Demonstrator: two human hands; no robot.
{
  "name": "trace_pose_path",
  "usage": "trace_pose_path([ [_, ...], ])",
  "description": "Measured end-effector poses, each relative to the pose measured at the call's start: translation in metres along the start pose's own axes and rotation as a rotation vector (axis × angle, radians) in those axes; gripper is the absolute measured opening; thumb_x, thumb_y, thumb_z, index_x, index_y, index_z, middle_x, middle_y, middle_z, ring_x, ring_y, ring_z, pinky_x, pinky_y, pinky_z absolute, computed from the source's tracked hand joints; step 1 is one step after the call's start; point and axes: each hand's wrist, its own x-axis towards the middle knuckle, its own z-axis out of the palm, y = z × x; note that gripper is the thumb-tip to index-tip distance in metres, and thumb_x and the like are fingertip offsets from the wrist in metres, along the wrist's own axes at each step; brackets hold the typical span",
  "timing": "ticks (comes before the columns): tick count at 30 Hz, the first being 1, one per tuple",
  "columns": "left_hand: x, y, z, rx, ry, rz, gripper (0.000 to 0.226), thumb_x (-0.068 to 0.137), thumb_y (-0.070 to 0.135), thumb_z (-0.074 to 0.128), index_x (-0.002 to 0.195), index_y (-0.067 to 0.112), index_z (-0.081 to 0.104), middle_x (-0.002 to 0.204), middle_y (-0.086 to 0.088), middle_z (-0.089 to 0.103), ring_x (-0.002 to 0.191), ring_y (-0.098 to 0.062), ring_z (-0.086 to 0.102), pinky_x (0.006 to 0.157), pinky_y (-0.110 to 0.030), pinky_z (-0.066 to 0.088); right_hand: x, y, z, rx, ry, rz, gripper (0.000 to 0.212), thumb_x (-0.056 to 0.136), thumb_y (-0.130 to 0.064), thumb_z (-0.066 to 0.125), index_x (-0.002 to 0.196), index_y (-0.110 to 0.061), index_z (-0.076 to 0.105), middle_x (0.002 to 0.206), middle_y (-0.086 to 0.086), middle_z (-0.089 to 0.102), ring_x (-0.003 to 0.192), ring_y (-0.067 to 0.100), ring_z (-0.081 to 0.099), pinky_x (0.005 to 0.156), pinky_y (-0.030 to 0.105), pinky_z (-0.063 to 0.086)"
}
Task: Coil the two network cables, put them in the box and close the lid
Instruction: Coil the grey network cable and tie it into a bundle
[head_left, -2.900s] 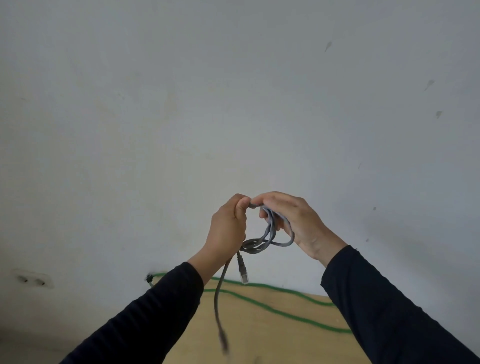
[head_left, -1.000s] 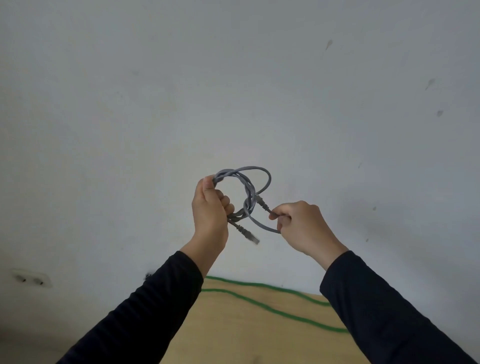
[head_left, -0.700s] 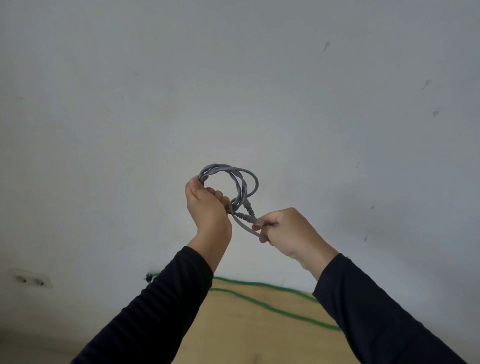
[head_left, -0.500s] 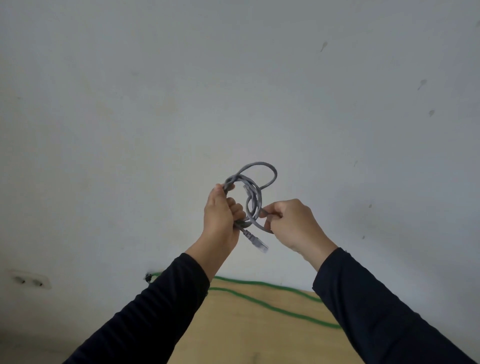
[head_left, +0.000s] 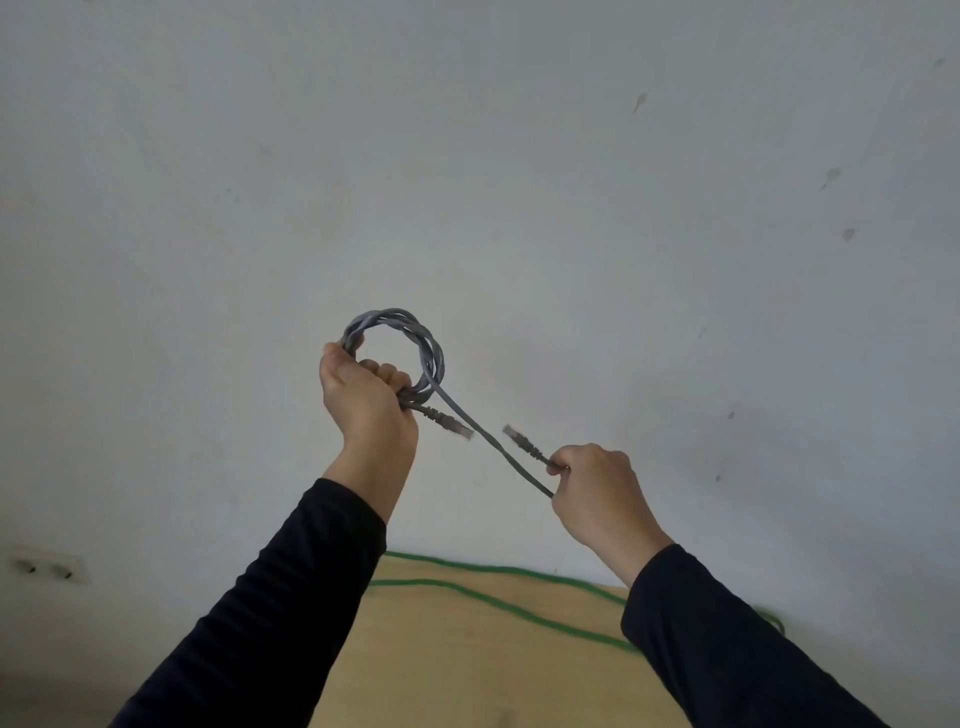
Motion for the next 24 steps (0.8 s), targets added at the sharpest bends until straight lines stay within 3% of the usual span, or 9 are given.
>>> trace_pose_path([
  [5, -0.003, -0.009, -0.002, 0.182, -0.208, -0.157, 0.034, 0.101, 0.031, 0.029, 0.081, 0.013, 0.05, 0.044, 0.009, 0.02, 0.034, -0.006, 0.018, 0.033, -0.017, 0.021, 0.008, -0.003, -0.004, -0.044, 0.082, -0.097, 0.038, 0.082, 0.008, 0.04, 0.109, -0.007, 0.062, 0.089, 0.012, 0.067, 0.082, 0.028, 0.056, 0.068, 0.032, 0.048],
  [9, -0.013, -0.026, -0.013, 0.381, -0.37, -0.185, 0.036, 0.102, 0.031, 0.028, 0.083, 0.011, 0.051, 0.044, 0.01, 0.022, 0.035, -0.005, 0.019, 0.033, -0.016, 0.022, 0.013, -0.01, -0.015, -0.005, 0.123, -0.279, 0.044, 0.081, 0.012, 0.04, 0.11, -0.011, 0.064, 0.089, 0.007, 0.069, 0.086, 0.023, 0.059, 0.074, 0.026, 0.046],
  [12, -0.021, -0.036, -0.019, 0.434, -0.437, -0.21, 0.036, 0.102, 0.029, 0.028, 0.08, 0.013, 0.051, 0.046, 0.01, 0.022, 0.037, -0.004, 0.019, 0.035, -0.016, 0.02, 0.013, -0.016, -0.017, 0.183, 0.149, -0.348, 0.033, 0.086, 0.008, 0.045, 0.098, -0.012, 0.068, 0.073, -0.003, 0.067, 0.064, 0.003, 0.052, 0.062, 0.009, 0.037],
  [14, -0.026, -0.04, -0.021, 0.459, -0.461, -0.213, 0.036, 0.102, 0.028, 0.027, 0.08, 0.014, 0.051, 0.045, 0.011, 0.022, 0.037, -0.004, 0.019, 0.035, -0.015, 0.02, 0.011, -0.02, -0.018, 0.317, 0.137, -0.351, 0.022, 0.088, 0.004, 0.047, 0.085, -0.008, 0.066, 0.059, -0.003, 0.059, 0.051, 0.006, 0.045, 0.052, 0.013, 0.034],
  [16, -0.03, -0.043, -0.021, 0.514, -0.459, -0.17, 0.036, 0.102, 0.028, 0.027, 0.084, 0.013, 0.054, 0.043, 0.012, 0.023, 0.037, -0.004, 0.02, 0.035, -0.015, 0.021, 0.009, -0.024, -0.019, 0.471, 0.11, -0.307, 0.02, 0.089, 0.001, 0.046, 0.09, -0.011, 0.062, 0.068, 0.003, 0.067, 0.051, 0.008, 0.049, 0.05, 0.019, 0.038],
  [19, -0.03, -0.044, -0.021, 0.656, -0.436, -0.026, 0.035, 0.102, 0.028, 0.027, 0.084, 0.015, 0.055, 0.041, 0.013, 0.029, 0.034, -0.004, 0.024, 0.036, -0.018, 0.025, 0.007, -0.027, -0.02, 0.677, 0.069, -0.183, 0.029, 0.09, 0.0, 0.044, 0.1, -0.026, 0.05, 0.084, -0.002, 0.073, 0.051, -0.001, 0.051, 0.052, 0.009, 0.039],
  [24, -0.032, -0.047, -0.026, 0.82, -0.416, 0.132, 0.035, 0.101, 0.031, 0.026, 0.08, 0.022, 0.053, 0.06, 0.001, 0.034, 0.046, -0.012, 0.03, 0.042, -0.022, 0.031, 0.005, -0.034, -0.018, 0.786, 0.044, -0.173, 0.033, 0.095, -0.004, 0.029, 0.106, -0.028, 0.05, 0.081, -0.003, 0.072, 0.061, 0.004, 0.053, 0.064, 0.019, 0.043],
])
